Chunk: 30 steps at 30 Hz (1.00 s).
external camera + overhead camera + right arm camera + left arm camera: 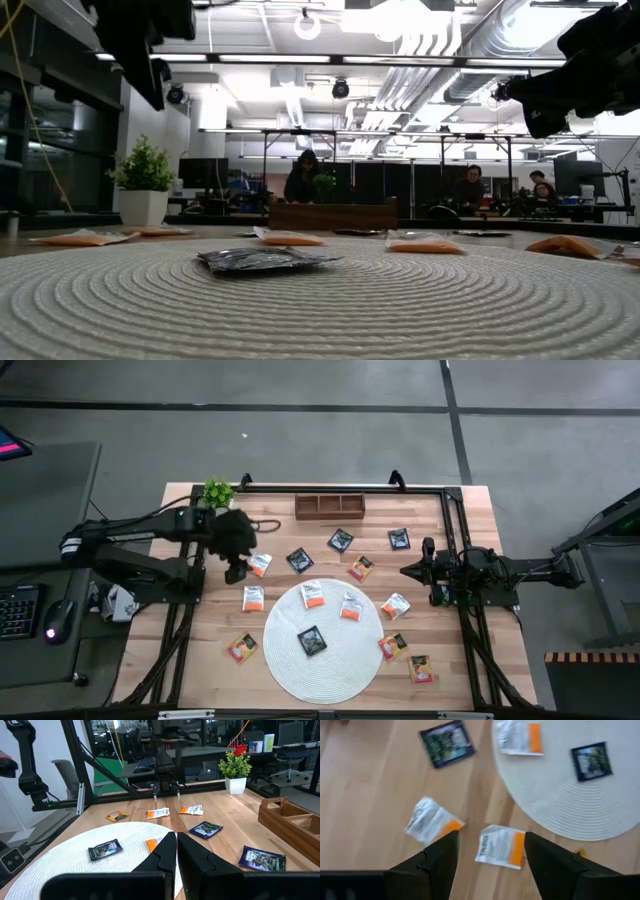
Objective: Pick & Place Tea
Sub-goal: Put the white tea bag into the left section of the wooden organizer
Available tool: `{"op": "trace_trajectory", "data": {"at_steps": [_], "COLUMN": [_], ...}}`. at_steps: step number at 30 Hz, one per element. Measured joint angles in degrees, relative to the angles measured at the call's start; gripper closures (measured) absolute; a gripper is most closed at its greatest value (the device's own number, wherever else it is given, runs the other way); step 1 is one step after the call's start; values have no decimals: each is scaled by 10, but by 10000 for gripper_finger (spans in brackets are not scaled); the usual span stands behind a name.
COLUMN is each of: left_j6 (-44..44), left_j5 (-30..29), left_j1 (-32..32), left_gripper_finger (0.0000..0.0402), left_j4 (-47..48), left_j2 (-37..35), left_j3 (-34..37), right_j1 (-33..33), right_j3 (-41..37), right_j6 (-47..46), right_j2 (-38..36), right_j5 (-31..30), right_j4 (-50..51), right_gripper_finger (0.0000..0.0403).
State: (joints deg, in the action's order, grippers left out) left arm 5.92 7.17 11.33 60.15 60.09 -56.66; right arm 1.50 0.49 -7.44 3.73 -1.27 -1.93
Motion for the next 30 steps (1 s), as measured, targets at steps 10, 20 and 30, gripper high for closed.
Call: {"op": "trace_trajectory", "data": {"at_steps": [10,20,30], "left_j6": [-74,2,75], "left_j5": [79,-9,-55], "left_j1": [130,203,186], "left_gripper_finger": [179,179,179], "left_j4": [41,46,-16], "left_j2": [68,168,251], "left_j3": [0,0,0], "right_j1": [0,0,0], "right_j3": [0,0,0], "right_j6": [0,0,0], "right_j2": [0,0,0], "right_j5": [0,0,0], "right_j4": [0,0,0], "right_gripper_finger": [391,391,391]}}
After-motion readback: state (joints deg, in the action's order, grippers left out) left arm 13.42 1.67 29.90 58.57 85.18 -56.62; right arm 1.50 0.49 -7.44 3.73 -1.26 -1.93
